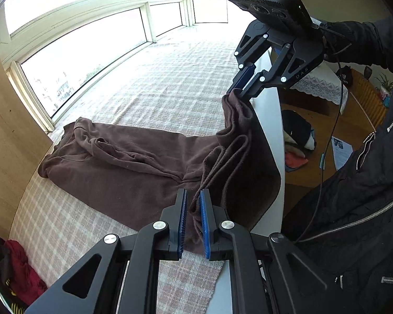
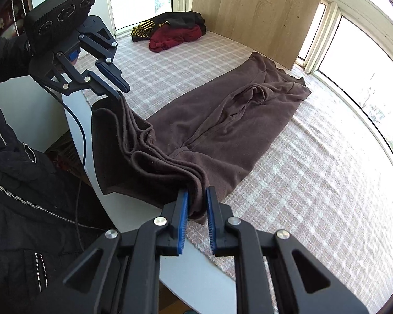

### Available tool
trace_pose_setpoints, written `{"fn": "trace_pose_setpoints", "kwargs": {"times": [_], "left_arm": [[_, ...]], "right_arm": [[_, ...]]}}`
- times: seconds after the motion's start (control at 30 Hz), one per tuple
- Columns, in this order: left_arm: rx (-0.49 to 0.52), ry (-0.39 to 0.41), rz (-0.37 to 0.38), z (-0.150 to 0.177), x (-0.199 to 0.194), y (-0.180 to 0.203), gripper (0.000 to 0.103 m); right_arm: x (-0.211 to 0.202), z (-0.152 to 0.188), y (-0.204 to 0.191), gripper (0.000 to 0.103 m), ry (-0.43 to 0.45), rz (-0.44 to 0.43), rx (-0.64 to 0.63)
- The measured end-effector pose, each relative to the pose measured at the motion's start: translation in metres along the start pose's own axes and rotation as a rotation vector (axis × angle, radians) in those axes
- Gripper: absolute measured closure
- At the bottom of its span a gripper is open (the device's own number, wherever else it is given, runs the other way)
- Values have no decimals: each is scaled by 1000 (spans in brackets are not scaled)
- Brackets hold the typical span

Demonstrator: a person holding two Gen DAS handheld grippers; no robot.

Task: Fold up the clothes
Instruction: 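Grasp the sweatshirt end with the left gripper while the right gripper grasps beside it, then lift the held end and fold it over onto the sweatshirt body, then open both grippers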

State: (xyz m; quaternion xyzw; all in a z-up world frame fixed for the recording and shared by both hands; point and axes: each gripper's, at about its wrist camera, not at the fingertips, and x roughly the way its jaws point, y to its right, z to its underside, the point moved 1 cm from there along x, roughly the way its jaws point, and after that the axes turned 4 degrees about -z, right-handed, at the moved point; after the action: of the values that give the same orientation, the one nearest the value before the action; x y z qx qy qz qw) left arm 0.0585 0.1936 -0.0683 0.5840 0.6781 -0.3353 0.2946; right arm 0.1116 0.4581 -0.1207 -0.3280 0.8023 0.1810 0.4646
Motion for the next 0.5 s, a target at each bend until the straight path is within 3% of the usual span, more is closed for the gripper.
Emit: {"fn": "trace_pose_setpoints", "kwargs": {"times": [0.07, 0.2, 0.37, 0.5], "left_arm": [[-8, -6, -2, -2, 3, -1, 93], [-16, -51, 77, 3, 12, 10, 92], [19, -105, 62, 29, 10, 34, 67], [22, -167, 87, 54, 12, 48, 69]], "right_arm": [[3, -6, 10, 90, 0, -28, 10], [17, -5, 12, 90, -43, -92, -25], [36, 5, 11, 90, -93, -145, -20], [40, 5, 19, 90, -91, -141, 11]]}}
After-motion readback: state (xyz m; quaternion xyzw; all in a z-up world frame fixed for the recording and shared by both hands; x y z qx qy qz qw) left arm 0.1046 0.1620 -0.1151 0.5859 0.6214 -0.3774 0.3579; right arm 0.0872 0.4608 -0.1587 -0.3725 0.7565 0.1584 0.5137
